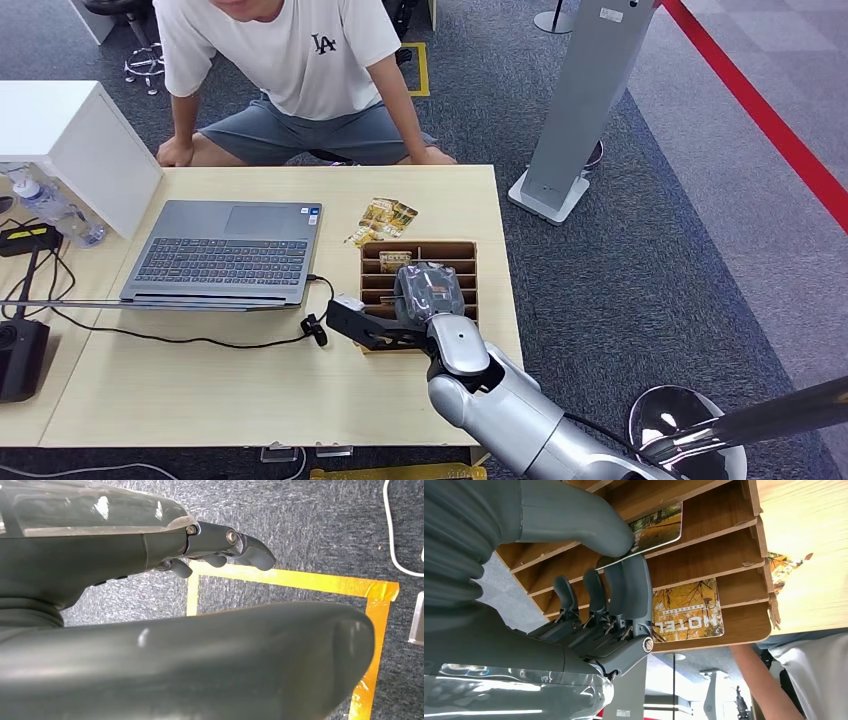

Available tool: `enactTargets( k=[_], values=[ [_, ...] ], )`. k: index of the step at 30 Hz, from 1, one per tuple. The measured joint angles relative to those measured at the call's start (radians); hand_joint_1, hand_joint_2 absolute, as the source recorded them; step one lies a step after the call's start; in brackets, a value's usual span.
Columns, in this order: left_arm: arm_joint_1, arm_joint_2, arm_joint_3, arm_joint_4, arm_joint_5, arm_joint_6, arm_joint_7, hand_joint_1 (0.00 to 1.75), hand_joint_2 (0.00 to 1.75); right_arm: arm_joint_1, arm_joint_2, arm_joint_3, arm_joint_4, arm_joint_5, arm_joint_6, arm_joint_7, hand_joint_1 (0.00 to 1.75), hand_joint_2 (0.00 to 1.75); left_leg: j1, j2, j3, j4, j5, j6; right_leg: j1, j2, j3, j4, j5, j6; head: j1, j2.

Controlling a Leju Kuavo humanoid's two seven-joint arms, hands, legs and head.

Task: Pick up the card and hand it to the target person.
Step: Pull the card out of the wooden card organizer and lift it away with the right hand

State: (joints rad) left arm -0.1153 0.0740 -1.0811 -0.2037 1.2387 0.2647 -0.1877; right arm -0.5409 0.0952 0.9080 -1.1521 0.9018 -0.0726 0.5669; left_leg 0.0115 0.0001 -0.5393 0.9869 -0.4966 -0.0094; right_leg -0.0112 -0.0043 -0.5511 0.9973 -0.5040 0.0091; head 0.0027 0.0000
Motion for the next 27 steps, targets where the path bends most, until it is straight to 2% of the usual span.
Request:
enactTargets(
  k=[6, 10, 13, 17, 27],
  values=[
    [0.0, 0.0, 0.0, 0.0, 0.0, 0.0, 0.0, 0.0, 0.0, 0.002, -0.002, 0.0, 0.0, -0.005, 0.002, -0.001, 1.42, 1.75, 0.0, 0.0, 0.0, 0.0, 0.0, 0.0, 0.0, 0.0, 0.0, 0.0, 0.0, 0.0, 0.0, 0.0],
    [0.0, 0.0, 0.0, 0.0, 0.0, 0.0, 0.0, 0.0, 0.0, 0.002, -0.003, 0.0, 0.0, -0.006, 0.002, -0.001, 1.71, 1.75, 0.0, 0.0, 0.0, 0.0, 0.0, 0.0, 0.0, 0.0, 0.0, 0.0, 0.0, 0.0, 0.0, 0.0],
    [0.0, 0.0, 0.0, 0.0, 0.0, -0.002, 0.0, 0.0, 0.0, 0.002, -0.004, 0.0, 0.0, -0.007, 0.002, -0.001, 1.75, 1.75, 0.0, 0.0, 0.0, 0.0, 0.0, 0.0, 0.0, 0.0, 0.0, 0.0, 0.0, 0.0, 0.0, 0.0],
    [0.0, 0.0, 0.0, 0.0, -0.004, -0.024, -0.018, 0.0, 1.75, 0.002, -0.005, 0.0, -0.001, -0.008, 0.002, -0.001, 1.75, 1.75, 0.0, 0.0, 0.0, 0.0, 0.0, 0.0, 0.0, 0.0, 0.0, 0.0, 0.0, 0.0, 0.0, 0.0],
    [0.0, 0.002, -0.001, 0.0, -0.018, -0.051, -0.061, 0.0, 1.75, 0.002, -0.013, -0.002, -0.007, -0.008, 0.002, 0.001, 1.75, 1.75, 0.0, 0.0, 0.001, 0.0, 0.0, 0.0, 0.0, 0.0, 0.0, 0.0, 0.0, 0.0, 0.0, 0.0]
  ],
)
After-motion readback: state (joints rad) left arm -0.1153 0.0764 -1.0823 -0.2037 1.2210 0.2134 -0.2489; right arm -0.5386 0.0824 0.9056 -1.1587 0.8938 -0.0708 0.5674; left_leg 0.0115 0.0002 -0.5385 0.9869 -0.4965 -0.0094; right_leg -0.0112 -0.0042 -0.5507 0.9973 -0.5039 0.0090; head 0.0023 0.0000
